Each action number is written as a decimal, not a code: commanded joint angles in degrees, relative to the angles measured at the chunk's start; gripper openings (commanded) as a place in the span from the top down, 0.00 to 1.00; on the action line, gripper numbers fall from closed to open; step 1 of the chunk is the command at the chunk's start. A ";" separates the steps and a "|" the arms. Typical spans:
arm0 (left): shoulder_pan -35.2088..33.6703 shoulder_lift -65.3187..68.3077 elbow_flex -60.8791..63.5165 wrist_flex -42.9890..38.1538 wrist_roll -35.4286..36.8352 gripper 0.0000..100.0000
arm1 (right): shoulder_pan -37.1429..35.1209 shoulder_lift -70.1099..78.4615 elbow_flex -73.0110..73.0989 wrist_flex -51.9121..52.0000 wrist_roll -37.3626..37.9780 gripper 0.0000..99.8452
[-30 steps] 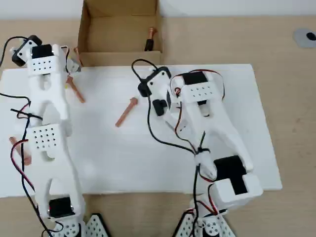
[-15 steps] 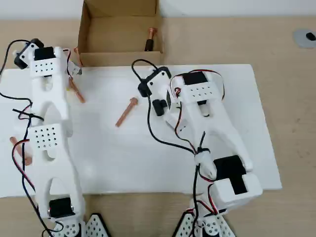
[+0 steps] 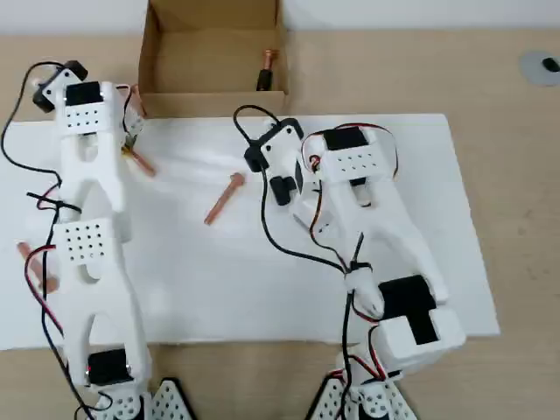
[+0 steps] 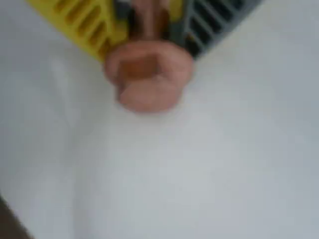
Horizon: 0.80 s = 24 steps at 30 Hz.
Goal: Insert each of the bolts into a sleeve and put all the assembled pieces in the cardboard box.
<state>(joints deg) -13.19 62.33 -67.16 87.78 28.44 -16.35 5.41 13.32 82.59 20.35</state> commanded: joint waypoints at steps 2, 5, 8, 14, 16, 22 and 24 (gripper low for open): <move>-0.09 -0.66 -10.29 5.45 -0.70 0.99 | 1.01 -0.57 -3.03 0.35 -0.35 0.73; -0.09 -0.66 -18.90 10.55 -0.79 0.99 | 1.01 -0.57 -3.03 0.35 -0.35 0.73; -0.26 -0.66 -26.46 12.84 -1.41 0.99 | 1.01 -0.57 -3.03 0.35 -0.35 0.73; -0.97 -4.62 -26.81 12.75 -5.54 0.99 | 1.01 -0.57 -3.03 0.35 -0.35 0.73; -1.93 -6.64 -24.53 12.75 -7.21 1.00 | 1.01 -0.57 -3.03 0.35 -0.35 0.73; -4.40 -15.16 -11.96 12.84 -28.75 1.00 | 0.75 -0.57 -3.30 -0.26 -0.88 0.73; -4.84 -18.59 -5.45 12.84 -37.10 1.00 | 0.48 -0.40 -4.53 -1.76 -3.16 0.73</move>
<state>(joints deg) -17.05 52.04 -79.12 100.35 3.12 -16.35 5.41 13.14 82.33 19.56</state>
